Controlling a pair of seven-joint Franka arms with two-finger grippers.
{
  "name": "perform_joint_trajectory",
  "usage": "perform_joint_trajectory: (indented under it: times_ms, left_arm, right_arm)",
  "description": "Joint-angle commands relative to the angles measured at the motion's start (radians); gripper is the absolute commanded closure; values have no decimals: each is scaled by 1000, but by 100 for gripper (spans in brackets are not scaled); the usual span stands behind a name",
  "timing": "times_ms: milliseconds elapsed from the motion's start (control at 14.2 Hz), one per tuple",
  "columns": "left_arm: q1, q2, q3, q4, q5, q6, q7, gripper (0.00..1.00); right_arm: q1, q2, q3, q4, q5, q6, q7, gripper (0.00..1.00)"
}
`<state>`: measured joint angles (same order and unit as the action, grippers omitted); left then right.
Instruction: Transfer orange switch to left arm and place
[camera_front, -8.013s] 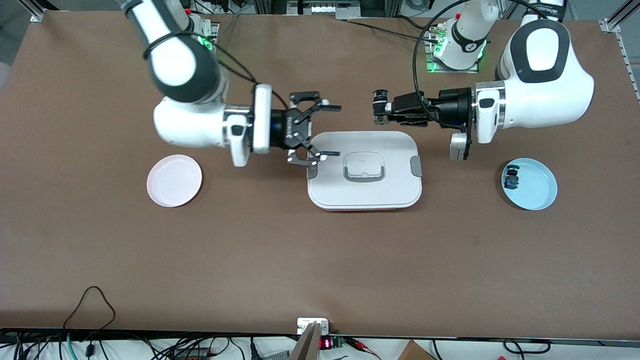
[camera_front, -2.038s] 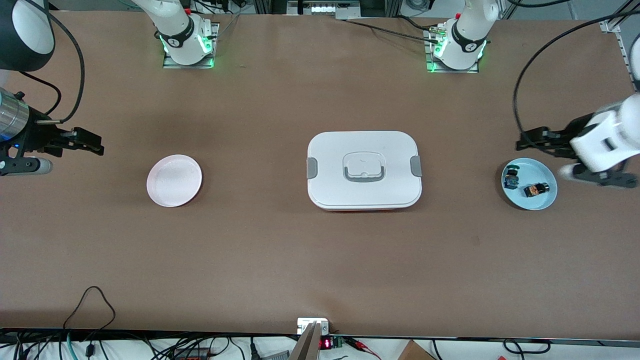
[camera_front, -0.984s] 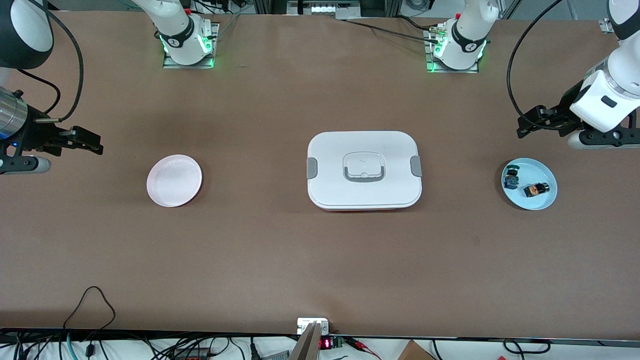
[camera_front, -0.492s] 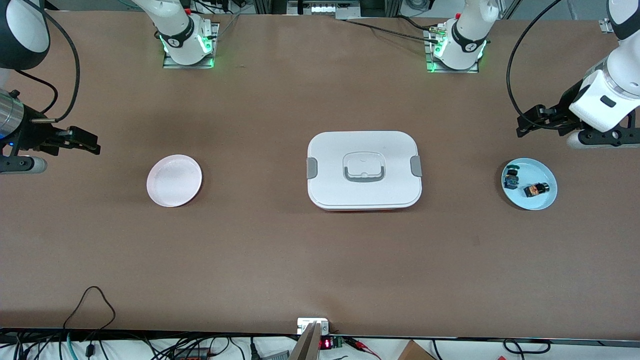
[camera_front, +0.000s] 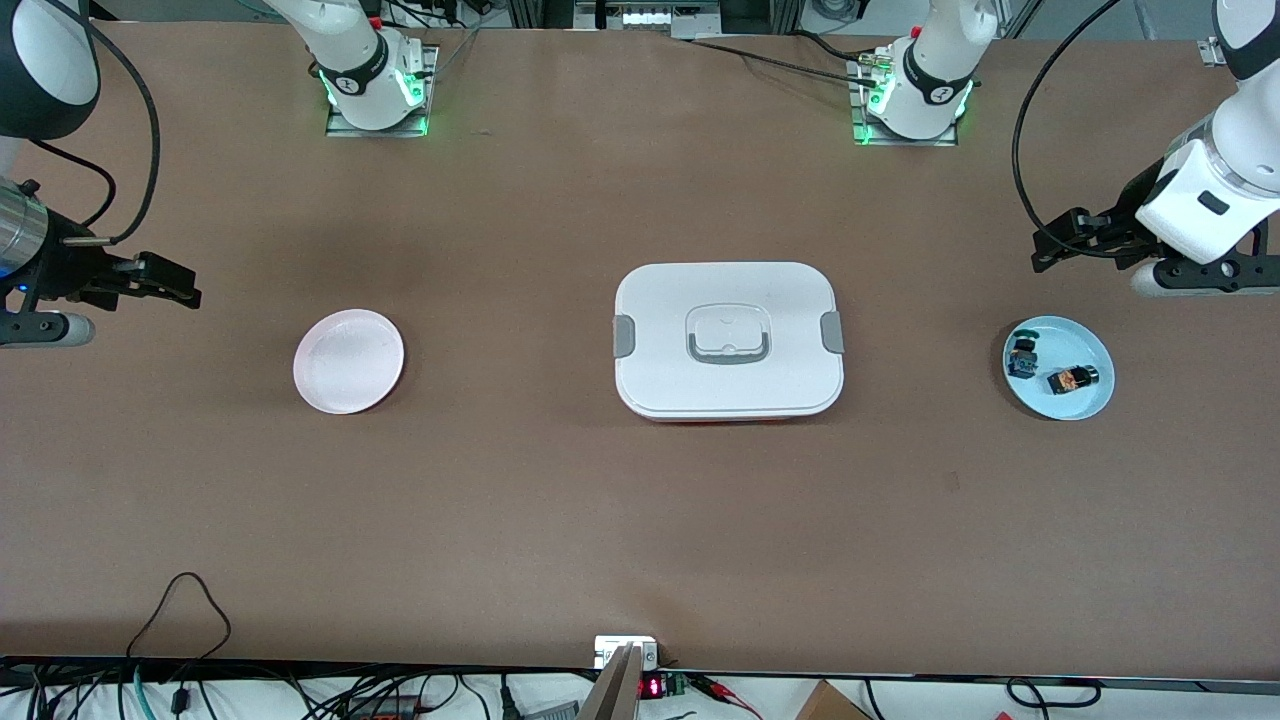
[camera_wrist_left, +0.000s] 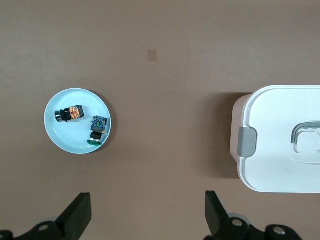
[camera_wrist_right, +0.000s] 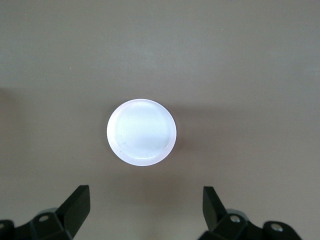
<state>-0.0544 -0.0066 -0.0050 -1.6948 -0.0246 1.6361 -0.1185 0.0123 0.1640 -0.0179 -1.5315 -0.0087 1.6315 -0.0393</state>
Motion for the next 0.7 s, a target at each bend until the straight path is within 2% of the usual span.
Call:
perform_joint_trajectory:
  times_ms: [0, 633]
  left_arm:
    - [-4, -10, -3, 4, 20, -16, -6, 0]
    - [-4, -7, -3, 6, 20, -16, -6, 0]
  right_arm:
    - [-11, -12, 9, 1, -5, -15, 6, 0]
    - [-3, -24, 15, 1, -5, -28, 12, 0]
